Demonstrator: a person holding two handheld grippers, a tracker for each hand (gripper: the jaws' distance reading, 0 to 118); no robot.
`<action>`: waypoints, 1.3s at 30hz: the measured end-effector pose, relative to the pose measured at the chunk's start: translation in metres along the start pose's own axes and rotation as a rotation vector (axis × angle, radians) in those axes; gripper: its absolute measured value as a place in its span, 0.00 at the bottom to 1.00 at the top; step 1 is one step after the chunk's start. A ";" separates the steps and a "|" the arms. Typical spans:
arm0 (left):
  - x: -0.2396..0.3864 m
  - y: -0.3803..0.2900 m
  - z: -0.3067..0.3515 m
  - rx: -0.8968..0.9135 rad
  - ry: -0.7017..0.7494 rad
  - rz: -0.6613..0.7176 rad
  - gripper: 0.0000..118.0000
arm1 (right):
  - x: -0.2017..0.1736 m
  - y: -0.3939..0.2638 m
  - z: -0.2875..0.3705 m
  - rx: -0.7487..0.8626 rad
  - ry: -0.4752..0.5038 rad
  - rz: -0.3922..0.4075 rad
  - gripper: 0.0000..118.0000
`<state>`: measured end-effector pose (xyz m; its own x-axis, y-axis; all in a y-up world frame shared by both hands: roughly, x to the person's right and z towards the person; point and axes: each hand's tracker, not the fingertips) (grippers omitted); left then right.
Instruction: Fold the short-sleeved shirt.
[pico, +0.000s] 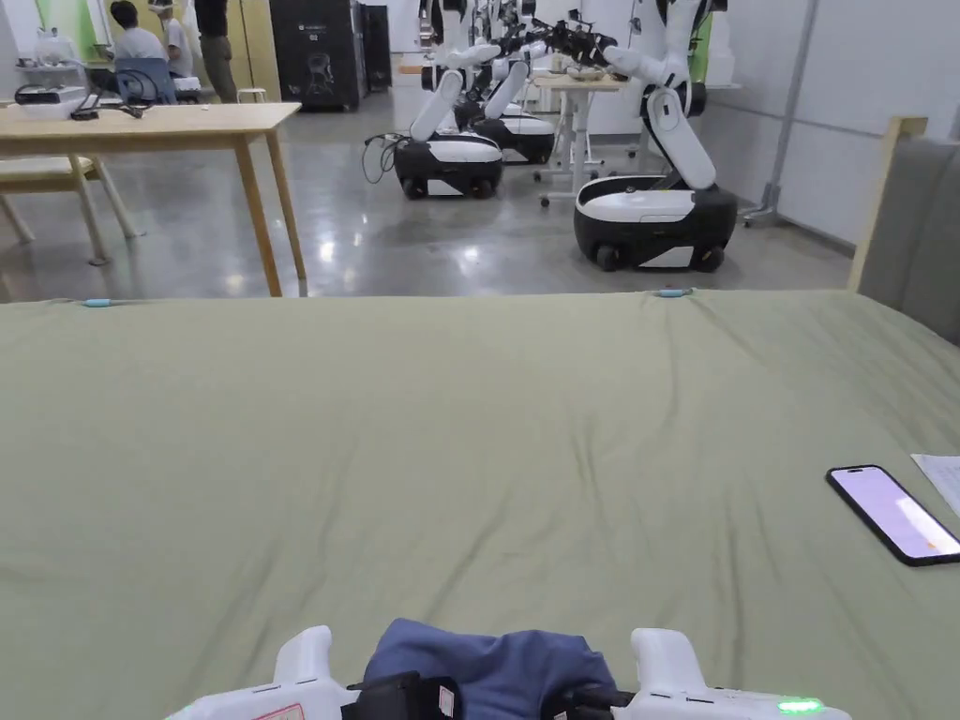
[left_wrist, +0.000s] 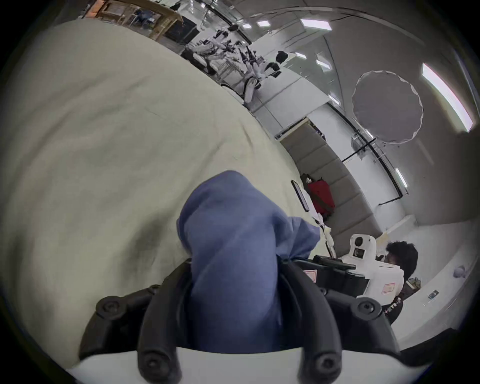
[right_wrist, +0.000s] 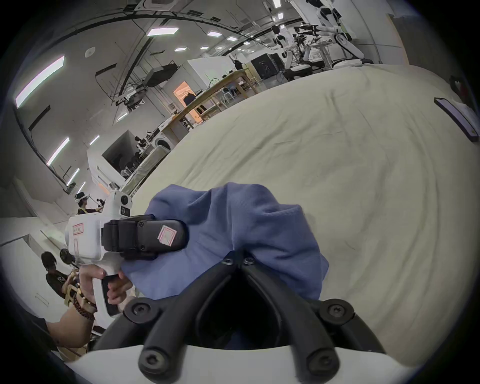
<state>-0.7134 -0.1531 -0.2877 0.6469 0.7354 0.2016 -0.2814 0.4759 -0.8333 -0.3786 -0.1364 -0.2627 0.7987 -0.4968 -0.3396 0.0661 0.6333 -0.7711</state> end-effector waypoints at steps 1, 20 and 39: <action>0.000 0.003 0.002 -0.006 -0.002 -0.005 0.31 | -0.003 0.000 0.000 0.004 -0.005 0.006 0.01; -0.203 0.145 0.272 0.031 0.303 -0.041 0.30 | -0.139 0.024 -0.068 0.043 0.280 0.137 0.01; -0.233 0.164 0.399 0.287 0.470 0.017 1.00 | -0.126 0.034 -0.024 0.076 0.173 0.184 0.01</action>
<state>-1.1936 -0.0540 -0.2662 0.8693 0.4803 -0.1169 -0.4335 0.6268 -0.6475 -0.4915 -0.0669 -0.2593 0.6875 -0.4591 -0.5626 -0.0212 0.7617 -0.6475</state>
